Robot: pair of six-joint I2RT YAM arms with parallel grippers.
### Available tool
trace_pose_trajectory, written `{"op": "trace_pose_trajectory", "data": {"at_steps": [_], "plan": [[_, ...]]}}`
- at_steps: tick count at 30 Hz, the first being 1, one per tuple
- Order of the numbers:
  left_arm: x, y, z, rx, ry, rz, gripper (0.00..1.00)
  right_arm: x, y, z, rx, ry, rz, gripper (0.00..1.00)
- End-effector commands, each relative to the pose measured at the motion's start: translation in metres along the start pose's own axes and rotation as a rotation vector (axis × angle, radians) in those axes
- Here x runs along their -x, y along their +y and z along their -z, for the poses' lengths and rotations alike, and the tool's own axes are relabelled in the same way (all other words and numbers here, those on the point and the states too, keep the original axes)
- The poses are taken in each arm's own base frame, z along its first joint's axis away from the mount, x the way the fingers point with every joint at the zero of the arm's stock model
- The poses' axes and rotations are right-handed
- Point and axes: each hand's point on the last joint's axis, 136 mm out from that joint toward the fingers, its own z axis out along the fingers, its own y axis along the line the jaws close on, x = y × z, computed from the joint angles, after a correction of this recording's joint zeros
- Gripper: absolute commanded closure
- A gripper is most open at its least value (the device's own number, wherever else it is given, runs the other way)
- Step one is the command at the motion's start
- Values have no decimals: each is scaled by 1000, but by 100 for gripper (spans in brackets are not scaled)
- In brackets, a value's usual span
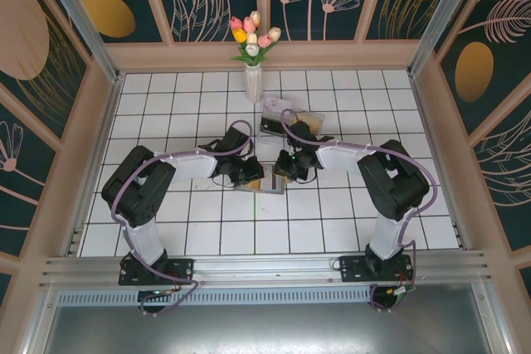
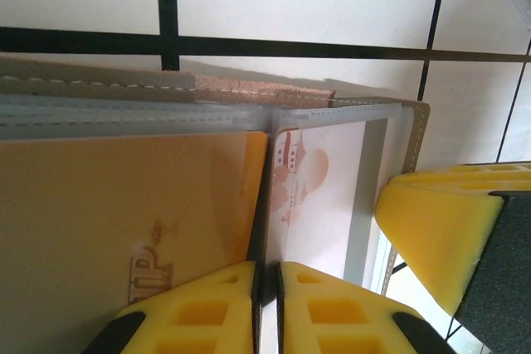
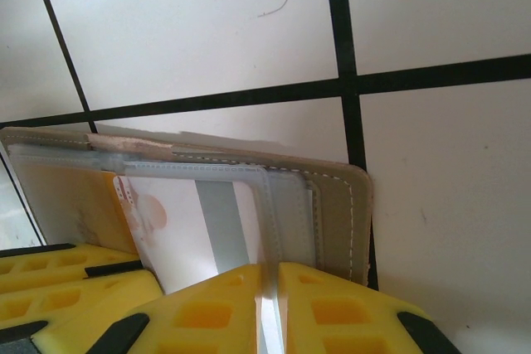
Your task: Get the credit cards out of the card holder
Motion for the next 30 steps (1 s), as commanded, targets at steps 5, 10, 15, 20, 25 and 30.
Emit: {"op": "trace_pose_trajectory", "data": {"at_steps": [5,10,15,20,25,30], "plan": [[3,8,2,30,-9,-21,97,-13,-28,-14,-100,45,-15,84],[8,21,13,76,-34,-25,100,-13,-38,-15,-140,40,-23,84],[9,25,21,89,-41,-36,100,-13,-39,-14,-147,35,-23,84],[7,5,20,-24,-22,-42,99,-11,-33,-13,-122,33,-13,84],[-1,-13,18,-143,10,-14,86,-13,-37,-16,-133,44,-20,84],[-6,-7,12,-129,24,10,84,-14,-38,-17,-134,45,-26,84]]}}
